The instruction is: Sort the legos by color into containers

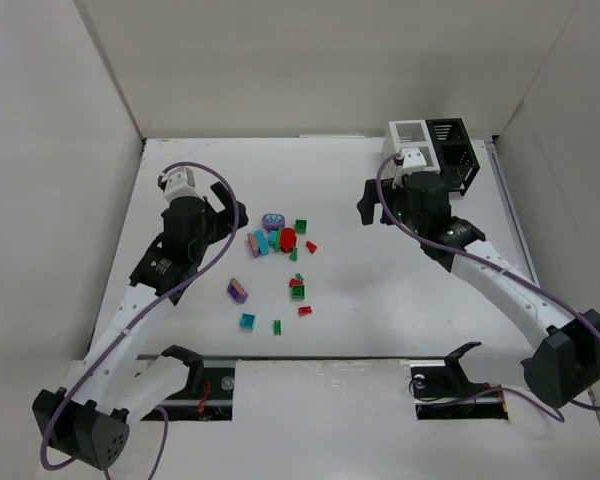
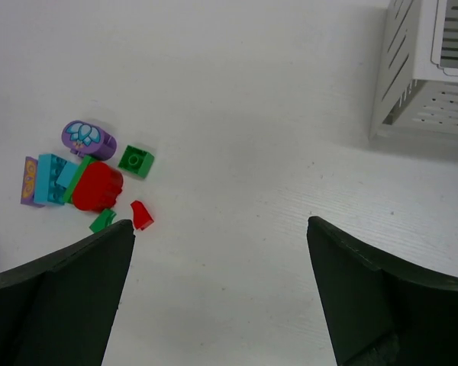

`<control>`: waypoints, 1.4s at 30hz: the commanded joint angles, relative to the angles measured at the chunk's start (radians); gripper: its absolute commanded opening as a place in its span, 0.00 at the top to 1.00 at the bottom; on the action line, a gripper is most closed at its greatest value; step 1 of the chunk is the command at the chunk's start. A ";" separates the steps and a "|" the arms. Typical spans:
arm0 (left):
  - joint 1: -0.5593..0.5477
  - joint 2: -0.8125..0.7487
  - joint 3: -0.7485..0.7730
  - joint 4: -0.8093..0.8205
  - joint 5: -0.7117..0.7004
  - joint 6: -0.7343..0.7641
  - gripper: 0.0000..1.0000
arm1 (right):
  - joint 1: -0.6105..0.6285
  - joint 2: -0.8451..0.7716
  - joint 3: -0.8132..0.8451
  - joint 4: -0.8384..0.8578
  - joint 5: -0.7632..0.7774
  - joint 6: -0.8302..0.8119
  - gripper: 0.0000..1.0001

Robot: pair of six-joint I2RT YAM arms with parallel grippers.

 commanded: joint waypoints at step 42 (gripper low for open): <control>0.015 0.725 0.104 0.150 0.013 -0.152 0.30 | -0.120 0.073 -0.020 0.011 -0.164 0.035 0.01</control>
